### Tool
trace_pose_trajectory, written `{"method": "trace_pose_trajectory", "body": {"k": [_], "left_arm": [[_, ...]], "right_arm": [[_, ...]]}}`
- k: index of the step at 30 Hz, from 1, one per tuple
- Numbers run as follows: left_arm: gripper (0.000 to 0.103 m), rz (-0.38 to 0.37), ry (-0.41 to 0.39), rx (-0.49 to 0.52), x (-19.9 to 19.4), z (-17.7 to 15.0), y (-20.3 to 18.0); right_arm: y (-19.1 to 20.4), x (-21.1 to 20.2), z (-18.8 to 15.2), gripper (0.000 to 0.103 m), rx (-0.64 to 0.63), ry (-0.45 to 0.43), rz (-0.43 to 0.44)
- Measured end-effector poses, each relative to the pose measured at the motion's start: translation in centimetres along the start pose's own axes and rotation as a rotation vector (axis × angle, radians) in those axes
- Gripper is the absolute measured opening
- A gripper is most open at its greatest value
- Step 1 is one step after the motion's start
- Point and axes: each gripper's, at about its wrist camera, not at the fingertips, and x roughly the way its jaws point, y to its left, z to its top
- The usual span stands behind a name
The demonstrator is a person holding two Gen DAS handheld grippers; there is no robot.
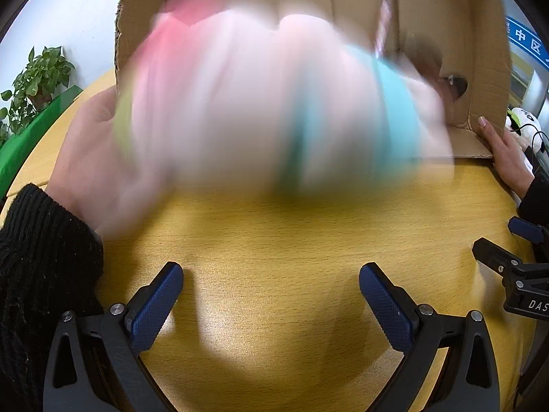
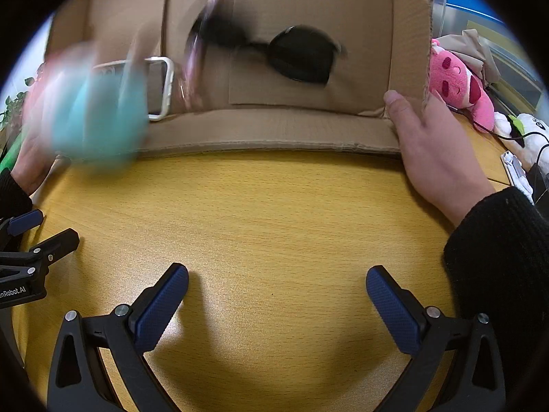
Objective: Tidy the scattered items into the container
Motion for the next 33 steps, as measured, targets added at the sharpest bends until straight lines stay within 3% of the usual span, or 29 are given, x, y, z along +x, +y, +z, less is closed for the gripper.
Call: {"method": "trace_pose_trajectory", "body": {"k": [33], "left_arm": [[0.103, -0.013, 0.001, 0.014, 0.03, 0.00, -0.37]], "right_arm": [[0.13, -0.17, -0.44, 0.103, -0.001, 0.002, 0.001]]}}
